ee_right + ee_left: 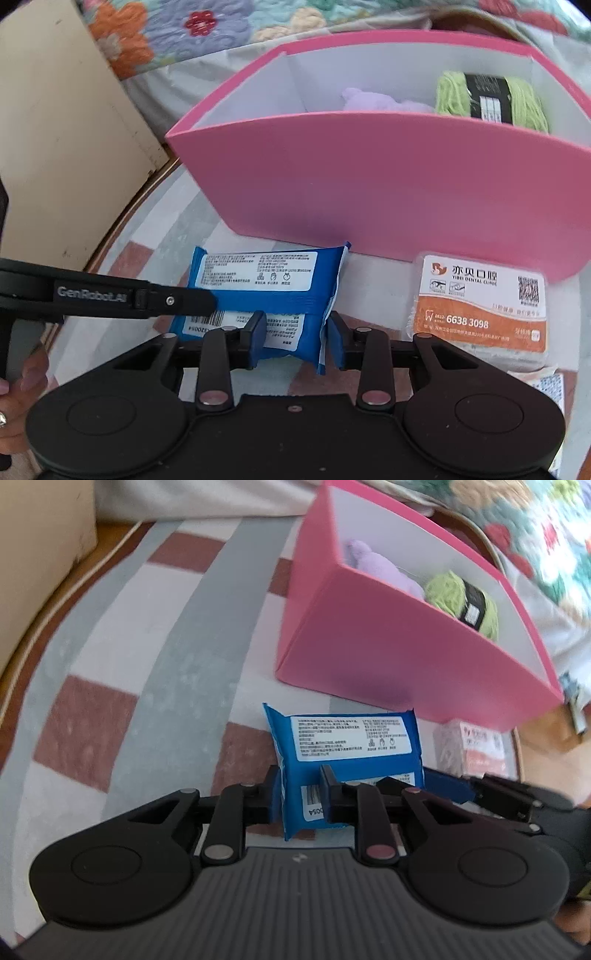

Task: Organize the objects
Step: 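Lift the blue wipe pack with the left tool and carry it into the pink box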

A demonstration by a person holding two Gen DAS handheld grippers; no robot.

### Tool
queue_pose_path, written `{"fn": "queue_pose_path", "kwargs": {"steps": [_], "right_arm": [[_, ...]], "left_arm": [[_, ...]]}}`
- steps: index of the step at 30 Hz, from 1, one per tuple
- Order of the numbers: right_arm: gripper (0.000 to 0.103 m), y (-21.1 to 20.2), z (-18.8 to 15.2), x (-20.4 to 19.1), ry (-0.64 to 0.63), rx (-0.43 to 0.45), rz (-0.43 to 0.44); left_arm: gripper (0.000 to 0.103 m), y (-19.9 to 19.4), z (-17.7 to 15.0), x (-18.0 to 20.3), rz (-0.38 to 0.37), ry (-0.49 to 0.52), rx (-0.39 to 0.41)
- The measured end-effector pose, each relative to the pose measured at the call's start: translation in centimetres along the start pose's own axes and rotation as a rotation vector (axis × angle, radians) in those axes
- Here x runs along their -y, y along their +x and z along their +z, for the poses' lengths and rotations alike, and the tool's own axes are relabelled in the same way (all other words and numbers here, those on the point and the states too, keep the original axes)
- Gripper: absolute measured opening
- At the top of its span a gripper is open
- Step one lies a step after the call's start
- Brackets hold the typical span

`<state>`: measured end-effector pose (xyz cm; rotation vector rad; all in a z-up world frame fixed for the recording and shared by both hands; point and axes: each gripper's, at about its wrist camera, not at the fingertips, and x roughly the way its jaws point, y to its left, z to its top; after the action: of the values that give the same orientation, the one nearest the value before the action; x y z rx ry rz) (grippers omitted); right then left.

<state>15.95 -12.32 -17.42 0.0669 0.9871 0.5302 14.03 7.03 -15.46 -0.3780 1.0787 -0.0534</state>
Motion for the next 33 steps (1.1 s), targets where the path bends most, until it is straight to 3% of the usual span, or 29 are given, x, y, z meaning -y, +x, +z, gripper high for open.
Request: {"fn": "queue_pose_path", "kwargs": {"steps": [11, 29, 33], "right_arm": [[0.040, -1.3, -1.0, -2.5, -0.158, 0.012, -0.051], [0.046, -3.6, -1.5, -3.2, -0.155, -0.002, -0.063], [0.048, -4.3, -1.8, -3.6, -0.172, -0.010, -0.066]], "left_arm": [[0.021, -1.1, -1.1, -0.1, -0.014, -0.021, -0.002], [0.021, -3.7, -2.4, 1.3, -0.039, -0.038, 0.029], [0.026, -4.3, -2.7, 1.6, -0.050, -0.052, 0.027]]}}
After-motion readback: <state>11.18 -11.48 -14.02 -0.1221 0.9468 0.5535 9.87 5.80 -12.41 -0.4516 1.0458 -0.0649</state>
